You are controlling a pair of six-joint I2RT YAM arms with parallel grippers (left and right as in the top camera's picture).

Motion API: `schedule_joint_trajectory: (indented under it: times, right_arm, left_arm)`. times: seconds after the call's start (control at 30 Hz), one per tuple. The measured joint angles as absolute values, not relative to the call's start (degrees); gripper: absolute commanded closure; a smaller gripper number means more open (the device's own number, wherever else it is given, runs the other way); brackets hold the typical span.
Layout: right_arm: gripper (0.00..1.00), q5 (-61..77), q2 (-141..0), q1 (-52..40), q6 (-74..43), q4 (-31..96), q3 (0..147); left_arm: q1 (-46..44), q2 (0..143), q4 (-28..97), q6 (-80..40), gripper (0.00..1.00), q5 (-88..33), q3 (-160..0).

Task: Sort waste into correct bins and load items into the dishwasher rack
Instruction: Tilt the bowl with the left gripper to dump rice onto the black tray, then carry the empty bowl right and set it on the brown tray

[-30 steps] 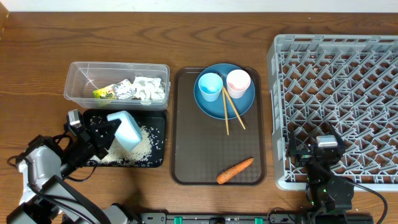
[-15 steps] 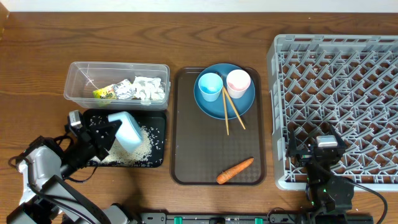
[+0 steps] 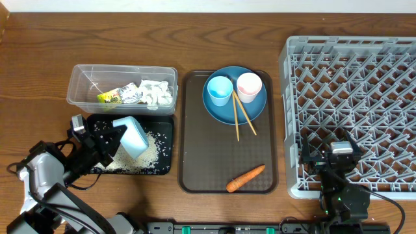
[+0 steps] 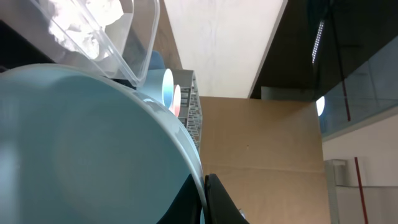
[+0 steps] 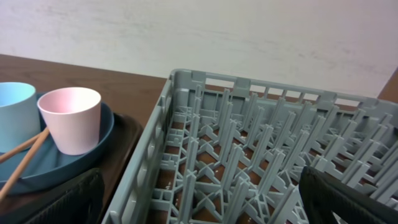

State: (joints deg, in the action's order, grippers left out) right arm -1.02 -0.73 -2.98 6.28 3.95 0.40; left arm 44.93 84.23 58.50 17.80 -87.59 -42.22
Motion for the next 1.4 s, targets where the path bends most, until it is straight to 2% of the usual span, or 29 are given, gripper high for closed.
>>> schedule_joint_trajectory:
  times: [0.2, 0.4, 0.77, 1.07, 1.4]
  right_arm:
    - [0.01, -1.08, -0.73, -2.98, 6.26, 3.95, 0.40]
    - [0.01, -1.06, -0.73, -2.98, 6.28, 3.95, 0.40]
    - [0.01, -1.06, -0.73, -2.98, 6.28, 3.97, 0.40]
    - [0.01, -1.06, -0.73, -2.98, 6.26, 3.95, 0.40]
    - [0.01, -1.06, -0.73, -2.98, 6.28, 3.97, 0.40]
  left_arm:
    - [43.88, 83.11, 58.72, 17.80, 0.94, -84.47, -42.19]
    - [40.69, 76.14, 58.72, 16.05, 0.94, -79.85, -42.19]
    - [30.92, 60.12, 55.37, 3.86, 0.94, -67.26, -42.19]
    - [15.27, 51.16, 48.53, -11.16, 0.94, -51.94, -42.19]
    - [-7.09, 51.03, 42.24, -24.51, 0.94, -34.39, -42.19]
